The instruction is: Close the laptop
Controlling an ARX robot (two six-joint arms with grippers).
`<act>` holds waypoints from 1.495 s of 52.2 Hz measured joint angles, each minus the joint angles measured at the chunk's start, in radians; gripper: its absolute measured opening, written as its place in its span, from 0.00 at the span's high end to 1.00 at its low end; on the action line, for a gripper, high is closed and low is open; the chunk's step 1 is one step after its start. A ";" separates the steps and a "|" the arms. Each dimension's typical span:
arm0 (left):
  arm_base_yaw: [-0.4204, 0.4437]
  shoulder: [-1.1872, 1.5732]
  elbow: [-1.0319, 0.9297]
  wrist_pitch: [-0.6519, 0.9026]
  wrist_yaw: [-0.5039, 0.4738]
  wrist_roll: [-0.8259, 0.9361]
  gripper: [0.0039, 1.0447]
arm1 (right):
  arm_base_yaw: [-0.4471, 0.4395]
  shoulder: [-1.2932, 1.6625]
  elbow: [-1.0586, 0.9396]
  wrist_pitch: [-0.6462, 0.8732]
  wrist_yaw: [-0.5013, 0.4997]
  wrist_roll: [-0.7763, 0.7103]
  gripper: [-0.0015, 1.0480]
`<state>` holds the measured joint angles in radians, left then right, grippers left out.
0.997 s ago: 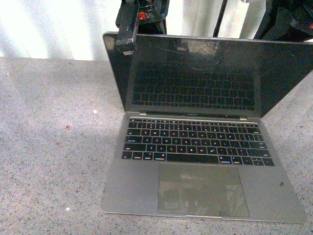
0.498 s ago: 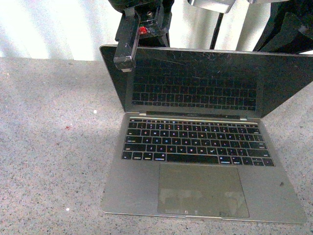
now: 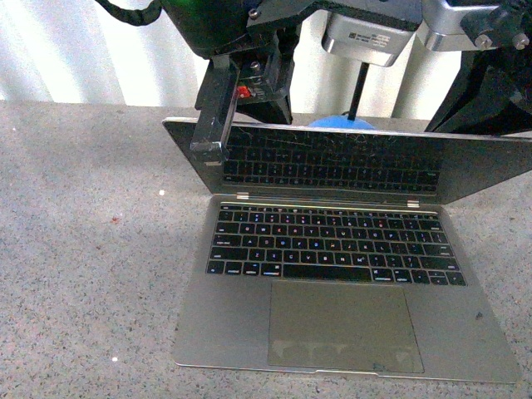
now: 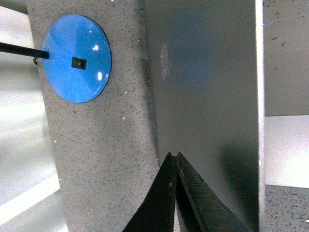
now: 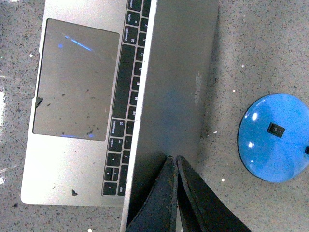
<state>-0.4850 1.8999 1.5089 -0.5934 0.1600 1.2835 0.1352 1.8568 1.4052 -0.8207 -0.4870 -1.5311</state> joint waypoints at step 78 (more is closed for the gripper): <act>-0.023 -0.057 -0.325 0.296 0.060 -0.075 0.97 | -0.006 -0.047 -0.333 0.251 -0.103 0.036 0.97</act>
<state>-0.5079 1.8427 1.1835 -0.2974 0.2199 1.2083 0.1287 1.8095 1.0718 -0.5694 -0.5903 -1.4952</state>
